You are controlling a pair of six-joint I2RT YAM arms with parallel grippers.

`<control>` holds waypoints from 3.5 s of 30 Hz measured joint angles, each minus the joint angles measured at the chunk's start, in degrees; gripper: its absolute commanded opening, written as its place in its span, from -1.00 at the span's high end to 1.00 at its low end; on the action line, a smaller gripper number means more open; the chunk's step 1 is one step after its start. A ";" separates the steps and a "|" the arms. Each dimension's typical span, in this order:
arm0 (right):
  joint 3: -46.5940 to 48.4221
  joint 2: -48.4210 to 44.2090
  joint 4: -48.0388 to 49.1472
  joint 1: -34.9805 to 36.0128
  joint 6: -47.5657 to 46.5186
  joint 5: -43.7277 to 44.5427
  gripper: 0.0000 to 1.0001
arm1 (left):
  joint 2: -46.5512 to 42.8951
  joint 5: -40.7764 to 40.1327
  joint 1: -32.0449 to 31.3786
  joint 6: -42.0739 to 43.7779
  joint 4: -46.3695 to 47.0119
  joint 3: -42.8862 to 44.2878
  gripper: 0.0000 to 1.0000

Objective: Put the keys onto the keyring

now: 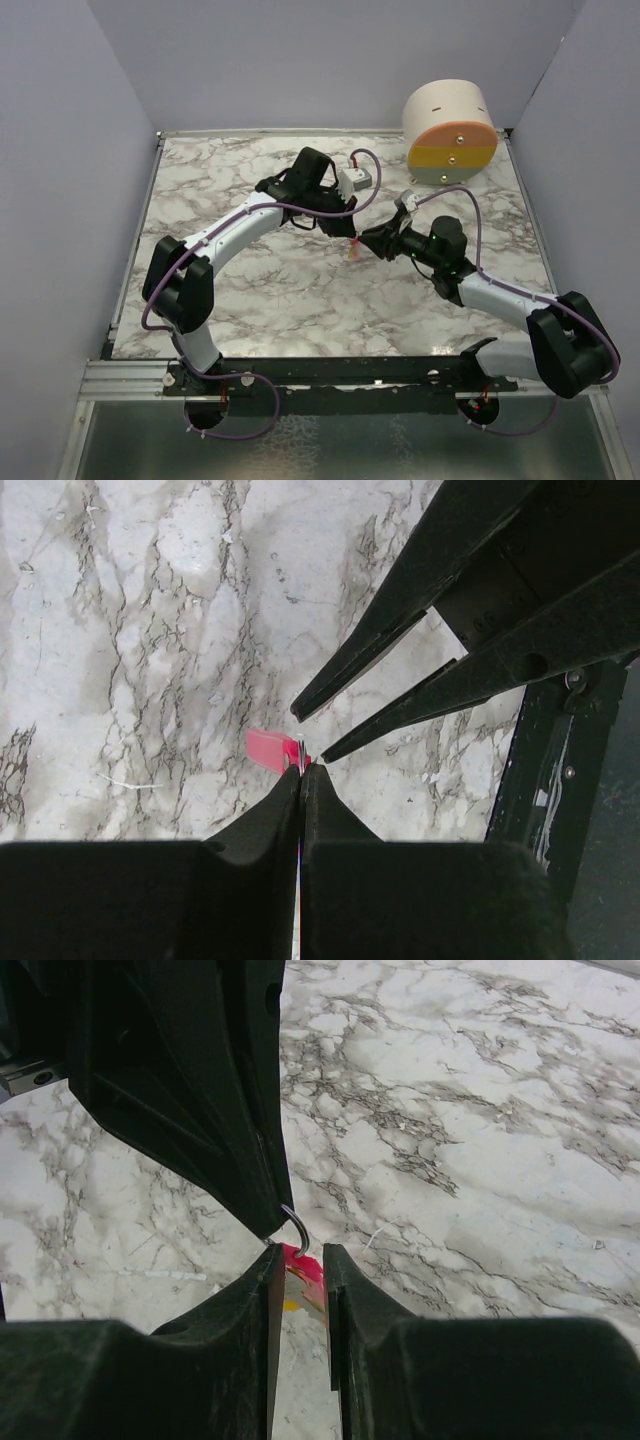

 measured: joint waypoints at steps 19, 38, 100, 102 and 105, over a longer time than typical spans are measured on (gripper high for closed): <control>0.00 0.42 0.66 -0.11 -0.44 -2.89 0.89 | 0.00 5.27 0.04 6.45 -1.88 0.00 1.00; 0.00 0.22 0.96 -0.11 -0.81 -4.42 0.99 | -0.07 4.81 0.70 8.31 -2.84 0.37 0.41; 8.72 -3.58 8.50 -0.74 7.87 -9.62 0.99 | -16.55 13.11 10.86 -34.10 92.83 -40.70 0.39; 8.94 -3.50 8.44 -0.74 8.13 -9.88 0.99 | -15.54 13.97 11.47 -37.05 97.00 -40.87 0.39; 9.05 -3.34 8.37 -0.74 8.41 -10.27 0.99 | -12.50 15.26 12.81 -43.25 106.14 -41.13 0.39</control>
